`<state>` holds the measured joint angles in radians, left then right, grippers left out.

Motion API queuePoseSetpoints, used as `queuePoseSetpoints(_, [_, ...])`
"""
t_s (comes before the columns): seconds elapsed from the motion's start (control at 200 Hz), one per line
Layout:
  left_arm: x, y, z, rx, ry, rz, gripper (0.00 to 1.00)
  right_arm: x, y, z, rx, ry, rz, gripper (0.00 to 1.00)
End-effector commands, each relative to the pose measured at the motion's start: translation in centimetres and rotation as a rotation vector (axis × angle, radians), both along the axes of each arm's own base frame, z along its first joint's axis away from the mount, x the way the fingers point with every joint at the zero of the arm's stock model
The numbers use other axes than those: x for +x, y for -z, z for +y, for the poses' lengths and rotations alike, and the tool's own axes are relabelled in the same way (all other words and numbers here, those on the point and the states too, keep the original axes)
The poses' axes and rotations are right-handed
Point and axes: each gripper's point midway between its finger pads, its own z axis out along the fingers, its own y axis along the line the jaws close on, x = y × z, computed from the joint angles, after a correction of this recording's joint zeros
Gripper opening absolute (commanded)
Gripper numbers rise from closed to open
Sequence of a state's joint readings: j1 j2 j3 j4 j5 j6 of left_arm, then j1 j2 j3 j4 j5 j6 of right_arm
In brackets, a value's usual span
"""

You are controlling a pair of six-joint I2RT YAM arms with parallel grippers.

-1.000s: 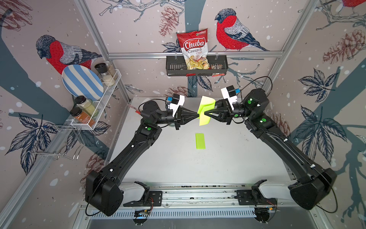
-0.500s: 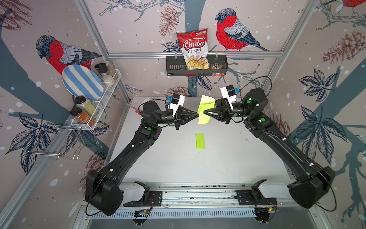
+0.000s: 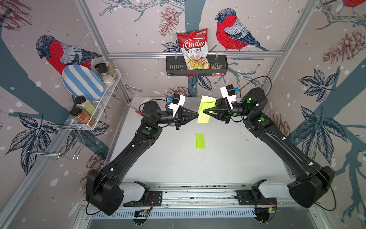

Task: Fold the square paper along the opposite sides
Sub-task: Fold the paper.

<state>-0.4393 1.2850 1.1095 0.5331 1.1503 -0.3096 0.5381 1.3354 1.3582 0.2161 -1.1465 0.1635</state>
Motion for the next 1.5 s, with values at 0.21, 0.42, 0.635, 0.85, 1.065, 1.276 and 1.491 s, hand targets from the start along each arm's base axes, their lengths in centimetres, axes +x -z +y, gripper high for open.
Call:
queuePoseSetpoints(0.21, [-0.17,-0.47,0.02,-0.01,0.003,-0.035,0.0,-0.02,-0.83,0.04,0.024,0.004,-0.025,0.21])
queuePoseSetpoints(0.42, [-0.17,-0.54,0.03,-0.01,0.001,-0.036,0.0,0.01,-0.69,0.09,0.022,0.001,-0.023,0.21])
queuePoseSetpoints(0.635, [-0.19,-0.57,0.05,-0.009,-0.002,-0.038,0.0,0.05,-0.46,0.16,0.018,0.0,-0.018,0.19])
queuePoseSetpoints(0.85, [-0.13,-0.57,0.05,-0.009,-0.004,-0.036,0.0,0.03,-0.48,0.13,0.018,-0.001,-0.02,0.18])
queuePoseSetpoints(1.065, [-0.17,-0.67,0.07,-0.01,-0.004,-0.039,0.0,0.01,-0.58,0.13,0.019,-0.001,-0.023,0.17])
queuePoseSetpoints(1.276, [-0.13,-0.59,0.05,-0.01,-0.004,-0.037,0.0,-0.01,-0.65,0.17,0.022,-0.002,-0.026,0.15])
queuePoseSetpoints(1.491, [-0.05,-0.56,0.01,-0.009,-0.004,-0.035,0.0,0.05,-0.59,0.21,0.021,-0.002,-0.027,0.14])
